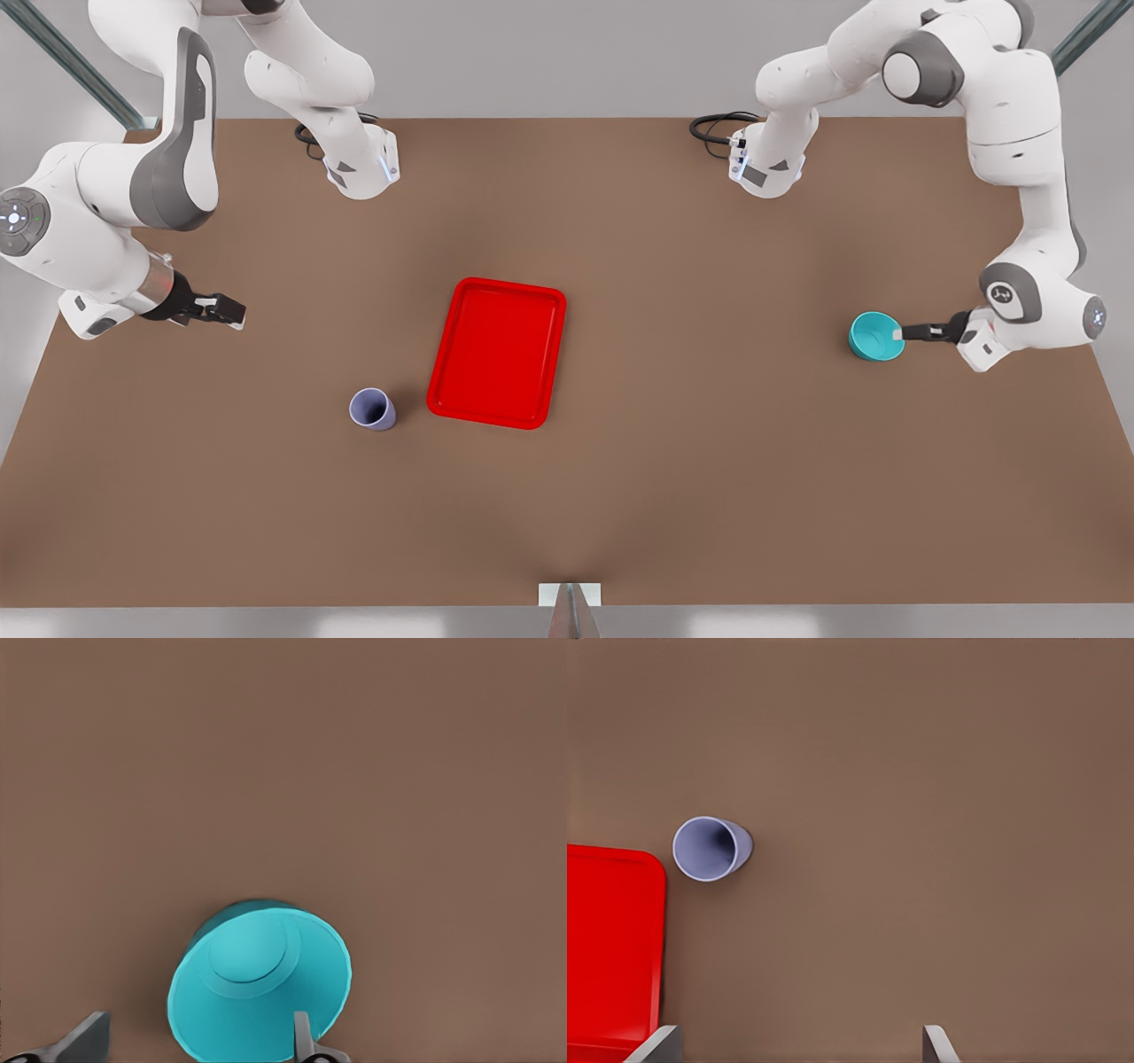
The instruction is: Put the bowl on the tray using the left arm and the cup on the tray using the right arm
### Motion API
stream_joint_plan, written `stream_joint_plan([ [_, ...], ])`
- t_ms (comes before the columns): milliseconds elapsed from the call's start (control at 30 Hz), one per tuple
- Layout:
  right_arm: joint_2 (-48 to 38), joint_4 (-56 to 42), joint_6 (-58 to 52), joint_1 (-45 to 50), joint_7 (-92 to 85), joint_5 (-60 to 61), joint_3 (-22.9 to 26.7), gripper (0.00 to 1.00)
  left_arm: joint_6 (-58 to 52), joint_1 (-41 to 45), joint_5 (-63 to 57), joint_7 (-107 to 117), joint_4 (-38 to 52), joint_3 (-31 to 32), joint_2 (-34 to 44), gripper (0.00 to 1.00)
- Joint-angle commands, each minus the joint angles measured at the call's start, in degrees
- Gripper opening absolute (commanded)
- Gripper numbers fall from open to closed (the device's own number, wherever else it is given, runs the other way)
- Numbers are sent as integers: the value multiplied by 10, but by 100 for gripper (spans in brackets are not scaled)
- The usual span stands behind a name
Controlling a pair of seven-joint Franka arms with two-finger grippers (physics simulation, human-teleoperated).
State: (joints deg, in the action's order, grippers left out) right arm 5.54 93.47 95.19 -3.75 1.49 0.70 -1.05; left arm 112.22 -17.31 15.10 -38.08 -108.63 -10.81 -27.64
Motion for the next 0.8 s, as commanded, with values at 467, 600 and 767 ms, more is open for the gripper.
stream_joint_plan([
  [467, 0, 0, -4, -1, 0, 1, 0, 100, 31, -3, 16, -81, 0, 0, -49, 79],
  [600, 0, 0, -4, -2, -1, 13, 2, 100, 27, -3, 15, -79, 0, 0, -49, 44],
  [767, 0, 0, -4, -1, -1, 13, 2, 100, 41, -2, 16, -73, 0, 0, -52, 40],
])
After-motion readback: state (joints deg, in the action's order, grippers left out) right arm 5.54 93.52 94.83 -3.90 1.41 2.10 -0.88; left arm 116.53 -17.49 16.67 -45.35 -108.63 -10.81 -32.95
